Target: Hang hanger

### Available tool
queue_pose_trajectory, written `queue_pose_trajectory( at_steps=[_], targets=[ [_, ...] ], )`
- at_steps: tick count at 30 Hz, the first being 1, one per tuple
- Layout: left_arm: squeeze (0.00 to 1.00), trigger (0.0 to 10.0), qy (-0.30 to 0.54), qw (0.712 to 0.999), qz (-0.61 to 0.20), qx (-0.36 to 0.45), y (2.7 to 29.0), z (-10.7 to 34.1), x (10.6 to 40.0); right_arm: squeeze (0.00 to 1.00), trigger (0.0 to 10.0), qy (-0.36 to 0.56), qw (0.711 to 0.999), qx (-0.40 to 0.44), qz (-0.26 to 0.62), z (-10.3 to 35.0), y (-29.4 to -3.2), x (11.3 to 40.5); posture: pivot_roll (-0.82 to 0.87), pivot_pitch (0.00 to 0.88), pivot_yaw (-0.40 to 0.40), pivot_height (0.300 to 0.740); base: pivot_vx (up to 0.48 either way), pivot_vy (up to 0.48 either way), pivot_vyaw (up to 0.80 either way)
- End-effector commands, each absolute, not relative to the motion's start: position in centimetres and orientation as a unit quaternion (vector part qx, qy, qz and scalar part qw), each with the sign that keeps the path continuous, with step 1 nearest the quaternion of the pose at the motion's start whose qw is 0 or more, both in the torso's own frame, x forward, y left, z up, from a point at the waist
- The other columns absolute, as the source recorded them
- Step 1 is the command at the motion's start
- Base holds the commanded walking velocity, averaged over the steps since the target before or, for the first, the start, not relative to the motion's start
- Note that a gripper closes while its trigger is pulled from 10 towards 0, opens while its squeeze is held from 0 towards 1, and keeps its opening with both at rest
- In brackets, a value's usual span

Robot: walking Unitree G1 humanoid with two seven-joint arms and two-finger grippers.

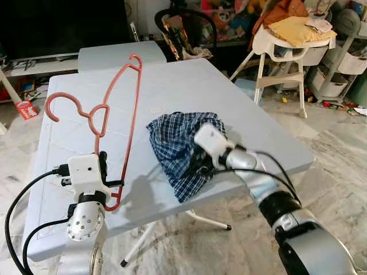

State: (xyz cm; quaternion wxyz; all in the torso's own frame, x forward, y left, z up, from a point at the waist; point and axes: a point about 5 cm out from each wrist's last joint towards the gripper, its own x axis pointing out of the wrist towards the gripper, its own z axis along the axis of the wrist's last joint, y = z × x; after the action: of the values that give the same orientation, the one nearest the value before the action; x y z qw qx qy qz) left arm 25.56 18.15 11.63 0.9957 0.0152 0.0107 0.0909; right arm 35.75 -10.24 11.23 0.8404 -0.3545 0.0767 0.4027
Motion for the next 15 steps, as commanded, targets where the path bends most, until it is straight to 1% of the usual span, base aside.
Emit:
queue_pose_trajectory(
  at_steps=[1, 2, 4, 5, 6, 7, 9, 14, 15],
  targets=[
    [0.0, 10.0, 0.042, 0.995, 0.09, 0.017, 18.0, 10.4, 25.3, 1.0, 10.0, 0.05, 0.81, -0.408, 0.418, 12.8, -10.5, 36.1, 0.05, 0.0, -0.003, 0.74, 0.0, 0.0, 0.0],
    [0.0, 10.0, 0.042, 0.995, 0.089, 0.017, 18.0, 10.3, 25.3, 1.0, 10.0, 0.046, 0.783, -0.445, 0.433, 13.5, -11.5, 36.2, 0.05, 0.0, -0.003, 0.74, 0.0, 0.0, 0.0],
    [0.0, 10.0, 0.043, 0.995, 0.089, 0.017, 18.0, 10.3, 25.3, 1.0, 10.0, 0.047, 0.771, -0.457, 0.441, 14.0, -12.1, 36.2, 0.05, 0.0, -0.003, 0.74, 0.0, 0.0, 0.0],
    [0.0, 10.0, 0.043, 0.995, 0.089, 0.017, 18.0, 10.3, 25.3, 1.0, 10.0, 0.047, 0.771, -0.457, 0.441, 14.0, -12.1, 36.2, 0.05, 0.0, -0.003, 0.74, 0.0, 0.0, 0.0],
    [0.0, 10.0, 0.043, 0.995, 0.088, 0.017, 18.0, 10.3, 25.4, 1.0, 10.0, 0.051, 0.761, -0.465, 0.449, 14.5, -12.7, 36.3, 0.05, 0.0, -0.003, 0.74, 0.0, 0.0, 0.0],
    [0.0, 10.0, 0.043, 0.995, 0.088, 0.017, 18.0, 10.3, 25.4, 1.0, 10.0, 0.051, 0.761, -0.465, 0.449, 14.5, -12.7, 36.3, 0.05, 0.0, -0.003, 0.74, 0.0, 0.0, 0.0],
    [0.0, 10.0, 0.043, 0.995, 0.088, 0.016, 17.9, 10.3, 25.4, 1.0, 10.0, 0.076, 0.74, -0.467, 0.479, 15.3, -14.0, 36.0, 0.05, 0.0, -0.003, 0.74, 0.0, 0.0, 0.0],
    [0.0, 10.0, 0.043, 0.995, 0.089, 0.016, 17.9, 10.3, 25.4, 1.0, 10.0, 0.077, 0.744, -0.453, 0.484, 16.1, -14.6, 36.0, 0.05, 0.0, -0.004, 0.74, 0.0, 0.0, 0.0],
    [0.0, 10.0, 0.043, 0.995, 0.089, 0.016, 17.9, 10.3, 25.4, 1.0, 10.0, 0.073, 0.758, -0.417, 0.496, 16.4, -14.2, 35.9, 0.05, 0.0, -0.003, 0.74, 0.0, 0.0, 0.0]
  ],
)
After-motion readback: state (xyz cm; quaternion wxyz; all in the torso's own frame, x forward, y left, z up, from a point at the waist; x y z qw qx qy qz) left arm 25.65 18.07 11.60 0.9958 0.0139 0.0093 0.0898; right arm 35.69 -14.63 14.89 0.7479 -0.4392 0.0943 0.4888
